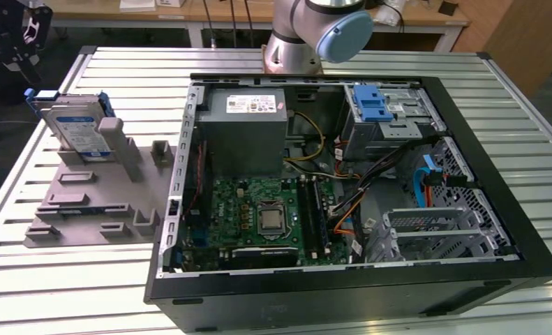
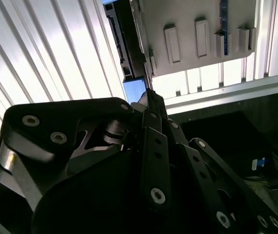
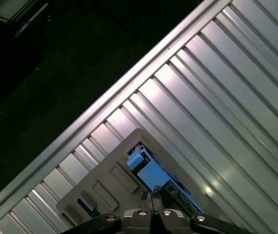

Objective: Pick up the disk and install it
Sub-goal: 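Pick up the disk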

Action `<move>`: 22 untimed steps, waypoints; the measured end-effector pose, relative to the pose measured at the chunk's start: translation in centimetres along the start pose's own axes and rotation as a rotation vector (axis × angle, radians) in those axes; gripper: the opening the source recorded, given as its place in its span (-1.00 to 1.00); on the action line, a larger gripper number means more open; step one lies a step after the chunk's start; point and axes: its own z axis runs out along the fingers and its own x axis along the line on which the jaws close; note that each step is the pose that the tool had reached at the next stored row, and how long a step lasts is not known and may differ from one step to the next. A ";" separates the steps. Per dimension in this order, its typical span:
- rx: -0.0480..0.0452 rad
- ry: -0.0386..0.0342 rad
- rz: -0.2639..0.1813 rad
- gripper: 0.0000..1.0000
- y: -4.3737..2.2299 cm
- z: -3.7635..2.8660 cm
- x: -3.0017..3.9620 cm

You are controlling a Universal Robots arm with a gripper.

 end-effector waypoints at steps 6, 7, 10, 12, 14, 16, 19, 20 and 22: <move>-0.0001 0.0010 -0.045 -0.79 0.00 0.00 0.00; -0.0001 0.0011 -0.053 -0.79 -0.01 0.00 0.00; -0.0001 0.0017 -0.080 -0.79 -0.01 0.01 0.00; -0.0001 0.0021 -0.099 -0.79 -0.01 0.01 0.00; -0.0002 0.0025 -0.120 -0.79 -0.01 0.01 0.00; -0.0002 0.0029 -0.143 -0.79 -0.01 0.02 0.00; 0.0002 0.0033 -0.175 -0.79 -0.01 0.02 0.00; 0.0005 0.0031 -0.185 -0.79 -0.01 0.02 0.00; 0.0010 0.0032 -0.209 -0.79 -0.01 0.03 0.00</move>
